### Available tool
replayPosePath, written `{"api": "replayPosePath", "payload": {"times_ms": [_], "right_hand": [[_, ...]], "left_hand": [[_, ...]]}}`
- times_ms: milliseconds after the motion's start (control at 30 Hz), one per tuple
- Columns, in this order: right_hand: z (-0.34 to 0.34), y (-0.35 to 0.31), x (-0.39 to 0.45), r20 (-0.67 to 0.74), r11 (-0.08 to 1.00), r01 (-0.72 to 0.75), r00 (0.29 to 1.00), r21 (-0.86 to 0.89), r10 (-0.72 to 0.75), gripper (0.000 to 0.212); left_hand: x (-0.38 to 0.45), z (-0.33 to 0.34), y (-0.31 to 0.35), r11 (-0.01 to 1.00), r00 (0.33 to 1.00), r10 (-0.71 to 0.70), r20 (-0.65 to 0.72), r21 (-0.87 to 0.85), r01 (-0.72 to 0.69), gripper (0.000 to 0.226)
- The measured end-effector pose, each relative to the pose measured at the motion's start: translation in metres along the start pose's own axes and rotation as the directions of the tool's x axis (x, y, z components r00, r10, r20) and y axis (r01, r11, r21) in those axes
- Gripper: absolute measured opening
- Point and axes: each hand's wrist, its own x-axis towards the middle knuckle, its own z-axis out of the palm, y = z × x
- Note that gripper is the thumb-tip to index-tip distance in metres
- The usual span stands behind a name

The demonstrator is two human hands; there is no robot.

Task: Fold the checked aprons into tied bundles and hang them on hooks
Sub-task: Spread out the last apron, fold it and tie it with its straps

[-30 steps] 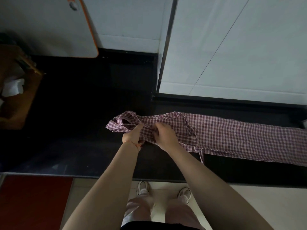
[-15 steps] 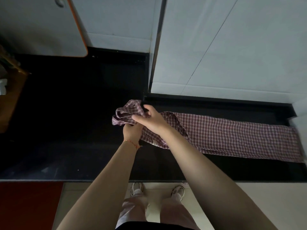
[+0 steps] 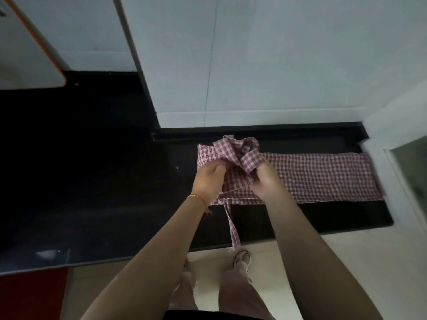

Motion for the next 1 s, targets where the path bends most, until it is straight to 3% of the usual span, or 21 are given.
{"api": "replayPosePath", "payload": {"times_ms": [33,100,200,267,300,367,433,467,533,567,600,667,733,767,833,900,933,1000], "right_hand": [[-0.014,0.003,0.004,-0.025,0.993,-0.065,0.997,0.098,0.068,0.044],[-0.043,0.006,0.008,-0.073,0.966,-0.135,0.985,0.221,0.155,0.039],[-0.078,0.006,0.014,-0.153,0.964,-0.126,0.974,0.235,0.165,0.03],[-0.092,0.005,0.017,-0.264,0.988,-0.082,0.958,0.133,0.115,0.026],[-0.094,0.004,0.016,-0.295,0.999,-0.043,0.954,0.001,0.041,0.025],[-0.086,0.004,0.017,-0.222,0.946,0.105,0.959,-0.307,-0.179,0.054],[-0.073,0.01,0.019,0.022,0.722,0.305,0.928,-0.621,-0.373,0.091],[-0.066,0.015,0.02,0.144,0.529,0.366,0.899,-0.766,-0.414,0.098],[-0.054,0.025,0.025,0.275,0.178,0.376,0.865,-0.909,-0.419,0.085],[-0.052,0.028,0.029,0.269,0.146,0.361,0.862,-0.921,-0.43,0.067],[-0.05,0.027,0.03,0.238,0.215,0.363,0.86,-0.907,-0.452,0.048],[-0.053,0.018,0.031,0.075,0.537,0.327,0.896,-0.778,-0.437,0.023],[-0.067,0.008,0.03,-0.079,0.816,0.261,0.934,-0.515,-0.349,0.016],[-0.075,0.003,0.031,-0.176,0.889,0.222,0.933,-0.4,-0.313,0.013],[-0.095,-0.007,0.03,-0.421,0.951,0.158,0.868,-0.265,-0.262,0.011],[-0.115,-0.012,0.034,-0.592,0.981,0.112,0.784,-0.161,-0.186,0.022],[-0.122,-0.013,0.035,-0.621,0.986,0.072,0.769,-0.15,-0.151,0.028],[-0.126,-0.013,0.037,-0.606,0.977,-0.055,0.791,-0.205,-0.083,0.032]], "left_hand": [[0.003,0.007,-0.006,0.975,0.996,0.077,-0.045,0.214,-0.066,0.031],[0.007,0.017,-0.022,0.795,0.98,0.198,-0.026,0.589,-0.145,0.033],[0.013,0.022,-0.051,0.648,0.972,0.231,-0.044,0.752,-0.12,0.041],[0.012,0.028,-0.06,0.618,0.945,0.296,-0.137,0.782,-0.08,0.049],[0.011,0.033,-0.061,0.602,0.93,0.325,-0.168,0.796,-0.066,0.054],[0.009,0.037,-0.062,0.59,0.926,0.322,-0.196,0.806,-0.035,0.063],[0.008,0.039,-0.062,0.626,0.933,0.276,-0.23,0.78,0.007,0.063],[0.007,0.039,-0.062,0.667,0.93,0.247,-0.271,0.744,0.04,0.059],[0.003,0.033,-0.062,0.791,0.906,0.154,-0.395,0.598,0.127,0.047],[0.001,0.029,-0.063,0.846,0.886,0.099,-0.453,0.508,0.164,0.043],[-0.002,0.022,-0.064,0.878,0.866,0.056,-0.496,0.437,0.193,0.04],[-0.004,0.008,-0.07,0.896,0.864,0.006,-0.504,0.387,0.219,0.04],[-0.001,-0.003,-0.075,0.889,0.886,-0.045,-0.461,0.387,0.246,0.044],[0.002,-0.009,-0.078,0.887,0.891,-0.067,-0.448,0.382,0.259,0.048],[0.007,-0.01,-0.076,0.879,0.897,-0.105,-0.43,0.381,0.286,0.053],[0.007,-0.006,-0.072,0.855,0.89,-0.129,-0.437,0.406,0.324,0.054],[0.004,-0.003,-0.069,0.837,0.882,-0.103,-0.46,0.438,0.327,0.055],[-0.003,0.004,-0.062,0.803,0.87,0.088,-0.485,0.551,0.226,0.058]]}}
